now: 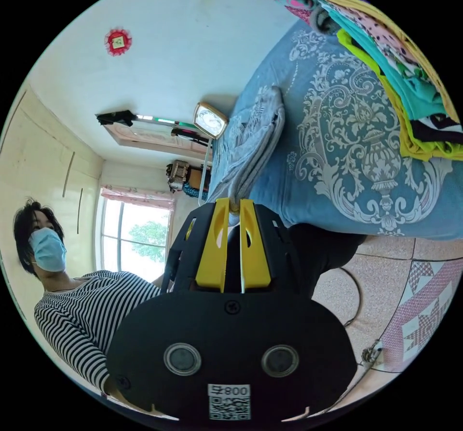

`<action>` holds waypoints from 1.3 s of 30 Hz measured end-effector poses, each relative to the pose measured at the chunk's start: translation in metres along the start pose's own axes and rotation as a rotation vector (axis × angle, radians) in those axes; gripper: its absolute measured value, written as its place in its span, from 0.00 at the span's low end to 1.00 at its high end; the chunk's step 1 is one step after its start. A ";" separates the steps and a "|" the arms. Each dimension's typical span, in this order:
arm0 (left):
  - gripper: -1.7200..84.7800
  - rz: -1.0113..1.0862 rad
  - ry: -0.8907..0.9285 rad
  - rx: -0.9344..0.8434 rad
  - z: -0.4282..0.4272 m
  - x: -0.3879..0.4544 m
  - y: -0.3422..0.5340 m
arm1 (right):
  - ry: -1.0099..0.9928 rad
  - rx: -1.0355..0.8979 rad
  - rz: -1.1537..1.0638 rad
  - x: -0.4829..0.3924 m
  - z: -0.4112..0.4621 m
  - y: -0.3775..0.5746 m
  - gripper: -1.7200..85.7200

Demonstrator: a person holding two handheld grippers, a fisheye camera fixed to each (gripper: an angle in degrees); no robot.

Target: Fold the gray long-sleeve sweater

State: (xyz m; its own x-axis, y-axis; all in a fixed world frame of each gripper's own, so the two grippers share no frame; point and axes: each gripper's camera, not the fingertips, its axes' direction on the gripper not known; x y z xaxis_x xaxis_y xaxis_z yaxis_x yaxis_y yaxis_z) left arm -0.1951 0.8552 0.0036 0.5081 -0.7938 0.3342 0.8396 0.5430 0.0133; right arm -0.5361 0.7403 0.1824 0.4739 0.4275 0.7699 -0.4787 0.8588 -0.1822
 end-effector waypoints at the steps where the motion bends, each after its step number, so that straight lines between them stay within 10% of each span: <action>1: 0.09 0.010 0.007 -0.003 -0.003 0.003 0.006 | -0.007 0.004 -0.013 -0.004 -0.006 0.007 0.05; 22: 0.09 0.039 0.157 -0.066 -0.061 0.030 0.094 | -0.067 0.013 -0.023 0.023 -0.058 0.149 0.05; 39: 0.09 0.021 0.183 0.023 -0.092 0.110 0.015 | -0.109 0.061 -0.062 0.041 -0.049 0.029 0.05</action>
State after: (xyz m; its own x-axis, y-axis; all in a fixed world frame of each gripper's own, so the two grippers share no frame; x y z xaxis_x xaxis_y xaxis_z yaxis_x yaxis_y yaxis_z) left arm -0.1085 0.7509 -0.0465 0.5541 -0.8174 0.1575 0.8246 0.5649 0.0306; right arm -0.4941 0.7962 0.1787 0.4228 0.3378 0.8409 -0.4968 0.8625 -0.0967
